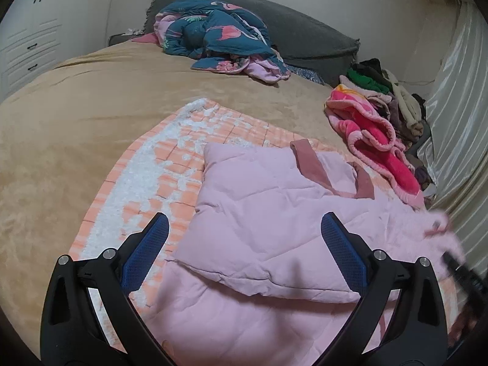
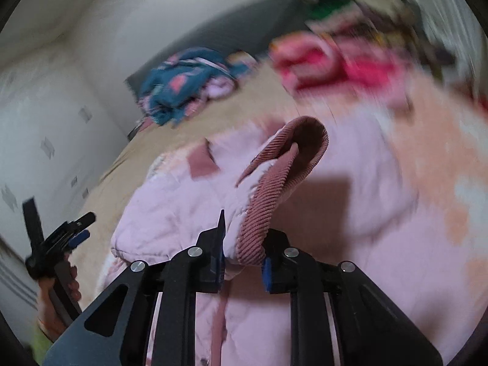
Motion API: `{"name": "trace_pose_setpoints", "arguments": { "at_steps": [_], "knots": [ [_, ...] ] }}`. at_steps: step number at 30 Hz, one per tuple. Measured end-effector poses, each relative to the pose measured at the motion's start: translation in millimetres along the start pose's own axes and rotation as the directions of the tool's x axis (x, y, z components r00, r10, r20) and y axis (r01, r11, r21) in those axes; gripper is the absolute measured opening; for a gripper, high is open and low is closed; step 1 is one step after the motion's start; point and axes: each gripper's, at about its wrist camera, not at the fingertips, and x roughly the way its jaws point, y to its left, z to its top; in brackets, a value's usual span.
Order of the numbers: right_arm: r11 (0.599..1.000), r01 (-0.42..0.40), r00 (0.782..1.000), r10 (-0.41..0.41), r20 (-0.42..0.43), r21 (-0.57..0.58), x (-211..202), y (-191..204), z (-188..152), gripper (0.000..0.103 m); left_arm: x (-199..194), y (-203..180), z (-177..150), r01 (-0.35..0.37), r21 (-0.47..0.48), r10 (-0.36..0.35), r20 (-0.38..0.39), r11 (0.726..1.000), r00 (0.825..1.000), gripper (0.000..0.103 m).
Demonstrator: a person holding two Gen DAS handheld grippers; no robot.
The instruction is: Fold large clothes
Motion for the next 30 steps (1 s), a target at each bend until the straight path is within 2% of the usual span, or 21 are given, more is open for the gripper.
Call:
{"name": "trace_pose_setpoints", "arguments": {
  "at_steps": [3, 5, 11, 18, 24, 26, 28, 30],
  "knots": [
    [0.992, 0.002, 0.995, 0.01, 0.097, -0.128, -10.5, 13.9, 24.6, 0.017, 2.4, -2.2, -0.4, -0.015, 0.009, 0.015, 0.003, 1.0, 1.0, 0.093],
    [0.986, 0.026, 0.994, -0.008, 0.107, -0.165, -7.3, 11.6, 29.8, 0.017, 4.6, -5.4, -0.8, -0.015, 0.019, 0.015, 0.002, 1.0, 1.0, 0.093],
    [0.98, 0.094, 0.995, -0.087, 0.046, -0.177, 22.6, -8.2, 21.2, 0.017, 9.5, -19.6, -4.8, -0.013, 0.068, 0.014, -0.002, 0.998, 1.0, 0.093],
    [0.987, 0.13, 0.991, -0.134, -0.032, -0.097, 49.0, -39.7, -0.1, 0.019, 19.8, -34.6, -10.3, -0.007, 0.117, 0.009, -0.02, 0.993, 1.0, 0.093],
    [0.986, 0.164, 0.982, -0.167, -0.088, -0.042, 52.3, -50.9, -8.5, 0.038, 24.9, -46.8, -15.2, 0.0, 0.16, 0.004, -0.029, 0.987, 1.0, 0.093],
    [0.981, 0.191, 0.977, -0.194, -0.083, -0.044, 48.6, -51.2, -8.5, 0.05, 26.1, -50.3, -16.5, -0.001, 0.176, 0.006, -0.03, 0.984, 1.0, 0.093],
    [0.977, 0.206, 0.976, -0.209, -0.053, -0.054, 41.5, -49.5, -6.6, 0.058, 27.1, -52.3, -17.4, 0.002, 0.184, 0.005, -0.033, 0.983, 0.999, 0.093],
    [0.975, 0.214, 0.975, -0.217, -0.039, -0.064, 37.1, -47.4, -3.1, 0.061, 28.9, -54.9, -18.8, 0.009, 0.19, -0.001, -0.04, 0.982, 0.999, 0.093]
  ]
}}
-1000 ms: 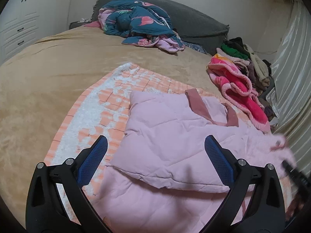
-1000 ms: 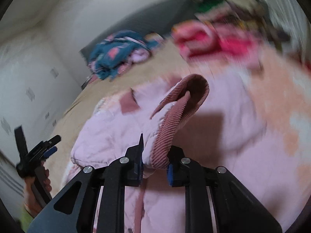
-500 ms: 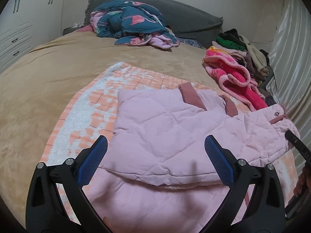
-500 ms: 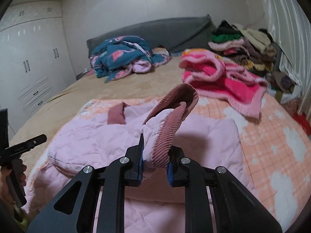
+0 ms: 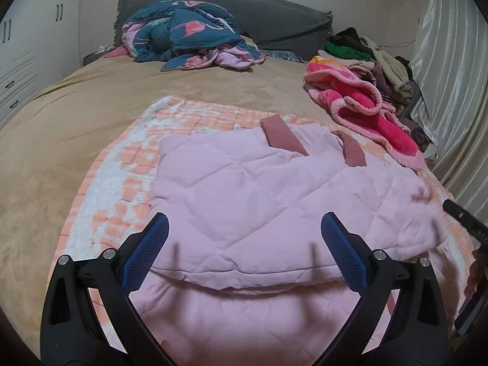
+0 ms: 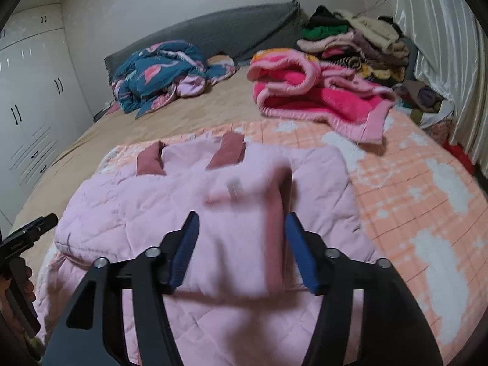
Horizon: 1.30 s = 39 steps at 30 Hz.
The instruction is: Fold large clothes
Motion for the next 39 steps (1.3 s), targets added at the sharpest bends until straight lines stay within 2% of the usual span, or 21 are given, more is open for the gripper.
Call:
{"name": "trace_pose_setpoints", "arguments": {
  "at_steps": [3, 8, 9, 12, 14, 17, 20, 24, 27, 29, 33, 36, 39],
  "knots": [
    [1.0, -0.006, 1.0, 0.006, 0.009, -0.024, -5.4, 3.9, 4.8, 0.063, 2.3, -5.0, -2.0, 0.009, 0.003, -0.009, -0.005, 1.0, 1.0, 0.092],
    [0.996, -0.015, 1.0, 0.017, 0.016, -0.085, -11.5, 18.8, 10.9, 0.067, 9.8, -21.4, -7.4, 0.045, 0.043, -0.043, -0.039, 0.998, 0.998, 0.061],
    [0.995, -0.019, 1.0, 0.02, 0.012, -0.098, -10.9, 22.9, 11.8, 0.067, 12.7, -24.3, -9.0, 0.04, 0.056, -0.037, -0.049, 0.998, 0.998, 0.059],
    [0.988, -0.041, 0.999, 0.04, -0.013, -0.15, -7.7, 39.8, 15.4, 0.067, 33.0, -24.3, -19.0, 0.029, 0.043, -0.023, -0.132, 0.999, 0.991, 0.059],
    [0.98, -0.054, 0.999, 0.051, -0.02, -0.192, -6.5, 52.2, 17.4, 0.067, 46.9, -14.6, -26.5, 0.045, -0.016, -0.047, -0.175, 0.999, 0.983, 0.059],
    [0.967, -0.071, 0.997, 0.066, -0.031, -0.245, -2.2, 69.6, 20.6, 0.07, 51.8, -8.1, -29.7, 0.062, -0.044, -0.069, -0.188, 0.997, 0.98, 0.059],
    [0.958, -0.087, 0.993, 0.063, -0.096, -0.274, 21.4, 82.3, 22.6, 0.075, 51.8, -9.5, -31.0, 0.055, -0.038, -0.061, -0.187, 0.998, 0.981, 0.059],
    [0.964, -0.08, 0.983, 0.033, -0.182, -0.254, 57.3, 86.7, 18.9, 0.075, 50.6, -11.1, -31.5, 0.051, -0.033, -0.057, -0.185, 0.998, 0.981, 0.059],
    [0.97, -0.029, 0.969, -0.032, -0.247, -0.24, 87.1, 80.6, 8.5, 0.075, 48.8, -11.9, -31.9, 0.051, -0.032, -0.056, -0.185, 0.998, 0.981, 0.059],
    [0.979, -0.034, 0.959, -0.025, -0.283, -0.202, 102.5, 72.2, 0.7, 0.077, 48.7, -12.2, -31.4, 0.049, -0.029, -0.053, -0.185, 0.998, 0.981, 0.059],
    [0.98, -0.019, 0.955, -0.04, -0.293, -0.196, 117.1, 69.4, -9.6, 0.08, 48.0, -13.3, -30.6, 0.043, -0.019, -0.046, -0.187, 0.999, 0.981, 0.059],
    [0.974, 0.01, 0.959, -0.074, -0.272, -0.227, 121.5, 74.5, -17.1, 0.082, 48.2, -13.9, -29.5, 0.043, -0.019, -0.046, -0.188, 0.999, 0.981, 0.059],
    [0.974, 0.014, 0.963, -0.073, -0.258, -0.225, 122.1, 73.5, -19.8, 0.082, 47.9, -14.2, -28.9, 0.039, -0.026, -0.043, -0.192, 0.999, 0.981, 0.059]
  ]
}}
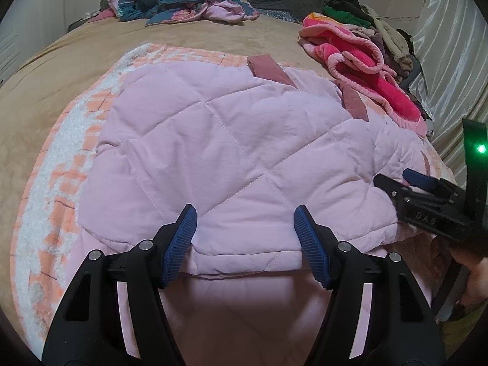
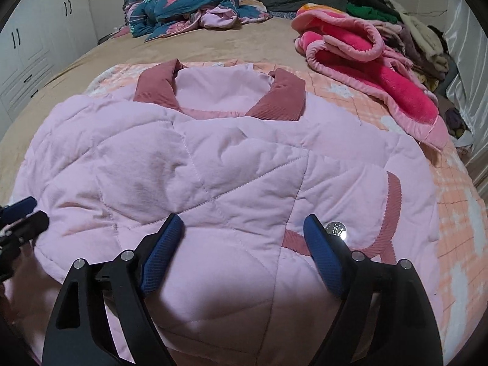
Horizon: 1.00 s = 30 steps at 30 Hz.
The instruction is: Fold large clothes
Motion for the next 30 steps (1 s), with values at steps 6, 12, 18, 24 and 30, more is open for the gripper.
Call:
{"name": "trace_pose_setpoints", "arguments": {
  "at_steps": [6, 12, 18, 24, 30],
  "knots": [
    [1.0, -0.01, 1.0, 0.01, 0.003, 0.013, -2.7, -3.1, -0.3, 0.082, -8.4, -1.5, 2.8, 0.001, -0.008, -0.001, -0.001, 1.0, 1.0, 0.059],
    [1.0, -0.009, 1.0, 0.009, 0.011, 0.024, -8.3, -3.7, -3.7, 0.082, -17.2, -0.2, 4.0, 0.014, -0.017, -0.014, 0.003, 1.0, 1.0, 0.061],
    [0.999, -0.024, 1.0, 0.024, 0.008, 0.046, -19.5, -5.1, -12.3, 0.082, -25.5, -2.1, 4.2, 0.007, -0.012, -0.007, 0.007, 1.0, 1.0, 0.068],
    [0.996, -0.052, 0.999, 0.051, 0.017, 0.077, -36.1, -8.7, -20.7, 0.084, -34.3, -4.2, -0.4, 0.005, 0.001, -0.005, 0.005, 1.0, 1.0, 0.075],
    [0.987, -0.114, 0.993, 0.109, 0.047, 0.113, -58.5, -11.1, -28.4, 0.094, -42.0, 0.7, -1.3, 0.001, -0.022, -0.001, 0.012, 1.0, 1.0, 0.084]
  ]
}}
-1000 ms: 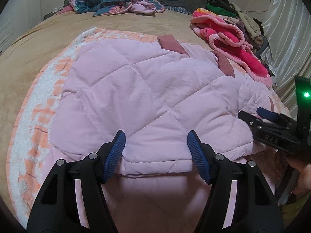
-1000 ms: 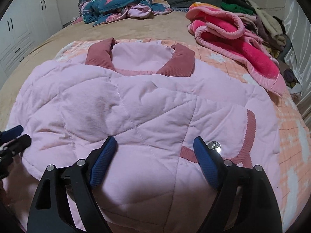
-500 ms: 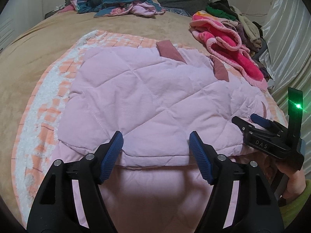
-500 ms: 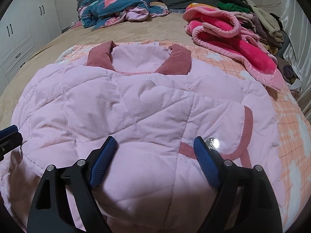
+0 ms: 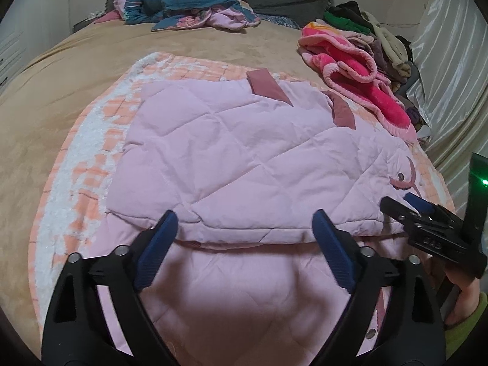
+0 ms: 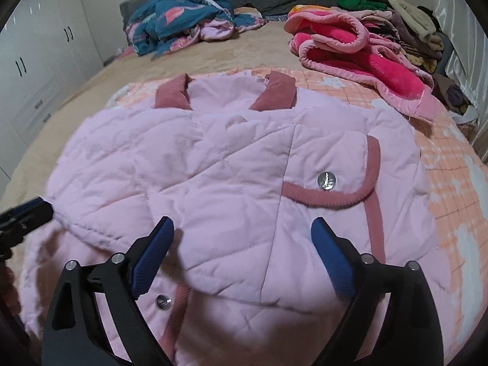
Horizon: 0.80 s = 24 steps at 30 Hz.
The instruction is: Fold large clothes
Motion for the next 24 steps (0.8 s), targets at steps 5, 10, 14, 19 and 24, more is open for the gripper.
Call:
{"name": "trace_pose_setpoints", "arguments": {
  "at_steps": [5, 10, 14, 19, 24],
  "knots": [
    [0.999, -0.037, 0.999, 0.036, 0.04, 0.026, -23.7, 1.5, -1.4, 0.094, -6.2, -0.4, -0.6, -0.002, -0.012, 0.002, 0.009, 1.0, 1.0, 0.094],
    [0.998, -0.056, 0.996, 0.054, 0.078, 0.014, -47.6, 9.0, -1.4, 0.094, -16.3, 0.0, 0.8, 0.028, -0.029, -0.027, 0.015, 0.999, 1.0, 0.094],
    [0.998, -0.069, 0.992, 0.068, 0.104, 0.007, -65.0, 13.7, -1.3, 0.094, -28.1, -3.7, 2.1, 0.004, -0.013, -0.004, 0.038, 1.0, 0.999, 0.094],
    [0.997, -0.074, 0.988, 0.073, 0.135, 0.002, -84.6, 17.6, -1.4, 0.094, -45.5, -6.3, 4.7, 0.014, -0.011, -0.013, 0.071, 1.0, 0.997, 0.094],
    [0.997, -0.081, 0.982, 0.079, 0.173, 0.003, -105.4, 16.5, -1.5, 0.099, -61.5, -12.4, 6.4, 0.02, 0.012, -0.021, 0.096, 1.0, 0.995, 0.094]
  ]
}}
